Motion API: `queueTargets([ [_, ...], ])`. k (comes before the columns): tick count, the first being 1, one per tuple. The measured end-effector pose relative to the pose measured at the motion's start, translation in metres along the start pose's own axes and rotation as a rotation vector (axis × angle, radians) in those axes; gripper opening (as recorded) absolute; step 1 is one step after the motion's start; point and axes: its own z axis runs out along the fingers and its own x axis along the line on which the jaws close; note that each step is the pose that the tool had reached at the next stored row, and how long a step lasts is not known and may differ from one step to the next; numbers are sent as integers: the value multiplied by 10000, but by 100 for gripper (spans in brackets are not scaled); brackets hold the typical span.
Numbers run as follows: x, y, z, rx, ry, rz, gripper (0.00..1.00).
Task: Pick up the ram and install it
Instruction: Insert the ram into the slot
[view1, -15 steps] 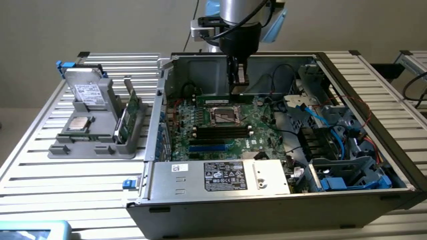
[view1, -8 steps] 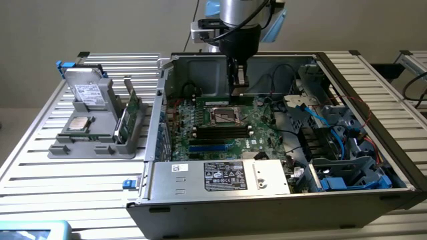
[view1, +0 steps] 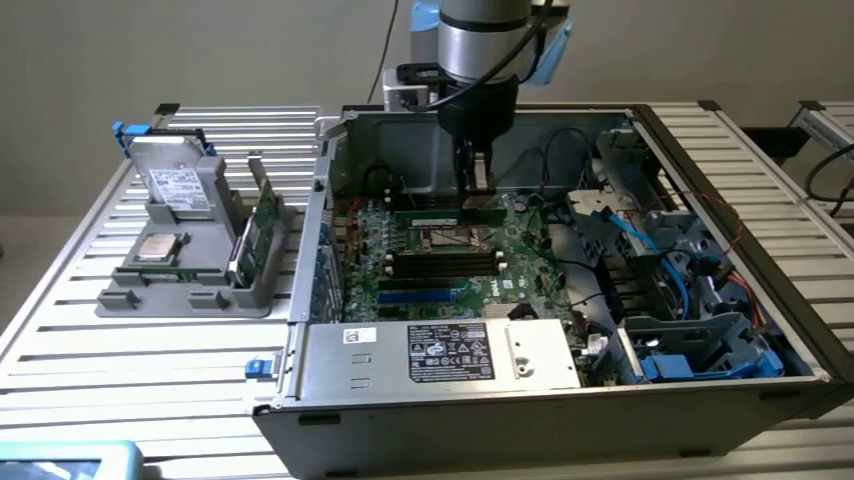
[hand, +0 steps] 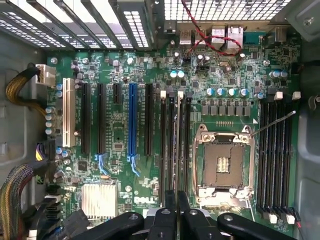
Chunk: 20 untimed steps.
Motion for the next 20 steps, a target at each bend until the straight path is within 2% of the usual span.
queueTargets([
  [4, 1, 1, 60, 27, 6, 25, 13],
  [9, 0, 3, 112, 92, 32, 48, 13],
  [12, 8, 3, 125, 115, 90, 48, 13],
  [16, 14, 4, 147, 137, 206, 46, 13],
  [20, 13, 5, 193, 147, 281, 44, 13],
])
